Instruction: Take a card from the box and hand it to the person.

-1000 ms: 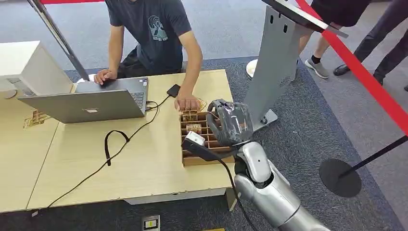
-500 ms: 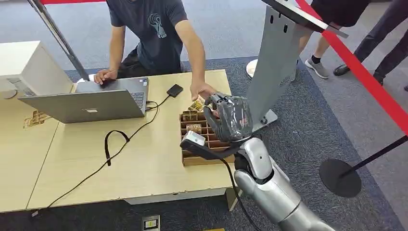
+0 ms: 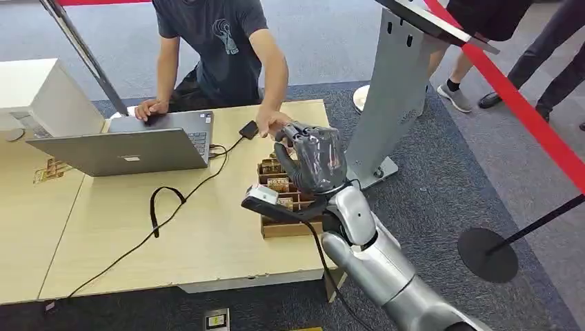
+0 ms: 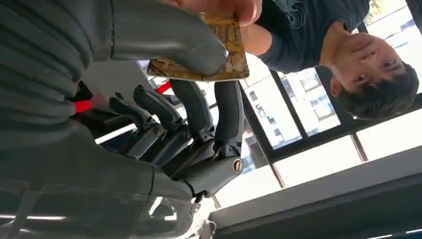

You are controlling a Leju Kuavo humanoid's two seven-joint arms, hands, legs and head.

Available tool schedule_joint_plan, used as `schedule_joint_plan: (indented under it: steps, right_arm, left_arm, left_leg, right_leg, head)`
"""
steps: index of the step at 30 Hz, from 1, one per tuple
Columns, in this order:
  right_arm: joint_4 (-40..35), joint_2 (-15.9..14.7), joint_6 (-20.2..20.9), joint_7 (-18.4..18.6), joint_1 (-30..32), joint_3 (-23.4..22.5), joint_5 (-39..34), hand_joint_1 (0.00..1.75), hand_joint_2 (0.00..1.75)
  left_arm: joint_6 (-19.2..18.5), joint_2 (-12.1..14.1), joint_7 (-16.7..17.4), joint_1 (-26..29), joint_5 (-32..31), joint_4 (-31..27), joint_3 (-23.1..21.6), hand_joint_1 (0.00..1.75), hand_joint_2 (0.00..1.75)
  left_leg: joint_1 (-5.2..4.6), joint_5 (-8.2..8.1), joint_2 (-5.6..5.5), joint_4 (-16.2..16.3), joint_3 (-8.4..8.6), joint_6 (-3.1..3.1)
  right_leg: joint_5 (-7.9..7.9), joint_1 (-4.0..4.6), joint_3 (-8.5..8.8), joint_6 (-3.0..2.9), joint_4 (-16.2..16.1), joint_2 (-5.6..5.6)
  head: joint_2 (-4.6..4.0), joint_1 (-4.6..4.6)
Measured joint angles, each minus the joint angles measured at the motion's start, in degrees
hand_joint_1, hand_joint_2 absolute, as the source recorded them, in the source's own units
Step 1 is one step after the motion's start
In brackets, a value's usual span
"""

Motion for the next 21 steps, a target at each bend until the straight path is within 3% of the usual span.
schedule_joint_plan:
  steps: [21]
  right_arm:
    - [3.91,0.92,-2.01,2.01,-0.40,0.02,5.73,1.75,1.75]
  left_arm:
    - [-0.61,0.02,-0.59,-0.03,-1.66,0.00,-0.52,0.00,0.00]
  left_leg:
    - [0.00,0.00,0.00,0.00,0.00,0.00]
  right_leg:
    - [0.00,0.00,-0.02,0.00,-0.01,0.00]
  head:
    - [0.00,0.00]
